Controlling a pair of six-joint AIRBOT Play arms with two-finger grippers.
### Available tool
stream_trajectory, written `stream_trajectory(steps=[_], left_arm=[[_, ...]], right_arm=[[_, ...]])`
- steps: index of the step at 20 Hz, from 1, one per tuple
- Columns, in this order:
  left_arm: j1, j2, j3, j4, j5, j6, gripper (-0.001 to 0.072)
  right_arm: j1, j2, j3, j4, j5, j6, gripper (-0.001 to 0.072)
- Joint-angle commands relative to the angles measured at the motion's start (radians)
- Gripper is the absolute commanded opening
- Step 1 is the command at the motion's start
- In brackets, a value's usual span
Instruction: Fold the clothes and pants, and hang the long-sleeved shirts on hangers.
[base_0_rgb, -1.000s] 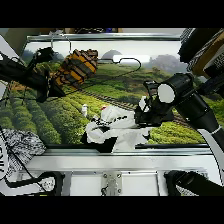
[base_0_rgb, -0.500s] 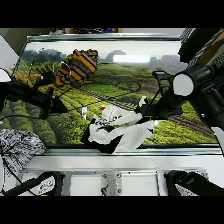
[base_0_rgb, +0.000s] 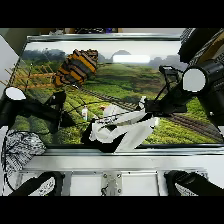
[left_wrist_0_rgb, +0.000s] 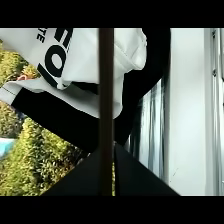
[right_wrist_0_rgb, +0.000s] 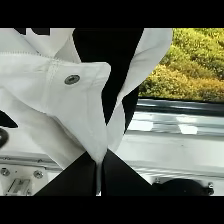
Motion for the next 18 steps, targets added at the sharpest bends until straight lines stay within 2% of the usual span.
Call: stream_trajectory(steps=[1,6,8,11,18], left_arm=[[-0.066,-0.005,-0.035,0.096,0.035,0.004,0.0016],[-0.133,-0.055,-0.035,0.105,0.122,0.004,0.0016],[-0.139,-0.076,-0.035,0.060,0.159,0.004,0.0016],[-0.142,-0.106,-0.035,-0.014,0.164,0.024,0.0016],[-0.243,-0.173,-0.035,0.010,0.166,0.024,0.0016]], right_arm=[[-0.001,0.001,0.002,0.002,0.000,0.000,0.0015],[-0.001,0.002,0.003,0.015,0.002,0.000,0.0015],[-0.001,0.002,0.003,0.035,0.003,-0.002,0.0014],[0.001,0.002,0.006,0.050,0.010,-0.039,0.0014],[0.002,0.000,0.119,0.053,0.009,-0.053,0.0014]])
